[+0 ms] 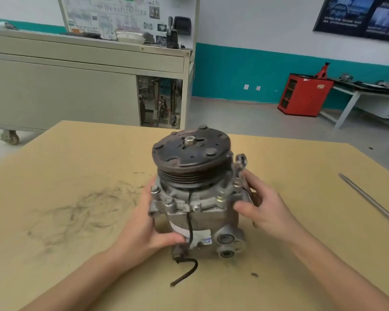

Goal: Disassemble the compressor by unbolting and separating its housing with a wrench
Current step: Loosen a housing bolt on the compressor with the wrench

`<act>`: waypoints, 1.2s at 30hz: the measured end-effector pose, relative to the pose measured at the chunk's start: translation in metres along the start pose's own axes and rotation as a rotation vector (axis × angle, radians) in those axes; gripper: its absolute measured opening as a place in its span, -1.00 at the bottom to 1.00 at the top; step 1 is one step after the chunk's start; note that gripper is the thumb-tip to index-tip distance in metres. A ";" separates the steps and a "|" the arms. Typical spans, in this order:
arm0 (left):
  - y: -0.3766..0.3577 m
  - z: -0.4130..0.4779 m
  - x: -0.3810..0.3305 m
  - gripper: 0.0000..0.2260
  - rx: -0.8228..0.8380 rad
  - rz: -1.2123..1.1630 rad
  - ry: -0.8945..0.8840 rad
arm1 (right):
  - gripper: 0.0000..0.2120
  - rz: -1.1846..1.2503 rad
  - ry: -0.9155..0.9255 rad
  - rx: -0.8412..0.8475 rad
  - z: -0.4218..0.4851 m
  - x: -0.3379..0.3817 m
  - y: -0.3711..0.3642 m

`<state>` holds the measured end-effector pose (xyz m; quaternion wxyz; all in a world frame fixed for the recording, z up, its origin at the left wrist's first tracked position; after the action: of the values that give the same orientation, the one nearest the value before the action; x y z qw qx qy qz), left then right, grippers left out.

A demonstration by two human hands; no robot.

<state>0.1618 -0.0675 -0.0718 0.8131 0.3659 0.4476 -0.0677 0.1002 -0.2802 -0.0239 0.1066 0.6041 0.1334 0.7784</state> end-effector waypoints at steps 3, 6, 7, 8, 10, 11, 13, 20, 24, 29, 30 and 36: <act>0.005 -0.009 0.002 0.02 -0.048 -0.032 0.068 | -0.47 -0.023 0.029 0.043 0.017 0.011 -0.008; 0.018 -0.016 -0.002 -0.10 -0.017 0.025 0.069 | -0.49 -0.022 0.047 0.090 0.023 0.017 -0.011; 0.027 -0.017 -0.004 -0.07 0.008 0.040 0.065 | -0.45 -0.021 0.031 0.090 0.024 0.017 -0.008; 0.040 -0.016 -0.009 -0.03 0.006 0.045 0.059 | -0.41 -0.028 0.013 0.097 0.023 0.016 -0.005; 0.072 -0.007 -0.028 0.00 -0.081 -0.001 0.012 | -0.41 -0.065 -0.018 0.125 0.020 0.014 0.000; 0.086 -0.001 -0.042 -0.02 -0.123 -0.028 -0.021 | -0.43 -0.077 -0.029 0.129 0.019 0.014 0.001; 0.097 0.016 -0.078 -0.01 -0.092 -0.007 -0.089 | -0.43 -0.053 -0.042 0.112 0.015 0.014 0.002; 0.044 0.055 -0.117 -0.06 0.165 0.565 0.034 | -0.76 0.363 0.067 -0.389 -0.029 0.044 0.045; 0.048 0.043 -0.114 -0.17 -0.024 0.221 -0.057 | -0.82 0.508 0.201 -0.500 -0.052 0.079 0.044; 0.054 0.031 -0.080 -0.08 -0.157 -0.148 0.016 | -0.88 0.573 0.258 -0.623 -0.056 0.097 0.028; 0.050 0.030 -0.072 -0.04 -0.140 -0.185 0.069 | -0.88 0.687 0.288 -0.623 -0.054 0.100 0.024; 0.033 0.030 -0.052 -0.11 -0.190 -0.332 0.091 | -0.76 1.100 0.253 -0.583 -0.032 0.103 0.008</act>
<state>0.1658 -0.0749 -0.0034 0.8005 0.2116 0.5426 -0.1416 0.0433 -0.2564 0.0652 -0.1655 0.4338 -0.4024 0.7890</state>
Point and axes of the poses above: each hand's wrist, its own z-axis towards the middle knuckle, its own y-axis out of the back of the hand, x = y × z, the point moved 5 cm from there along z, towards the middle knuckle, and after that the axes turned 8 degrees about x, right-handed, at the moved point
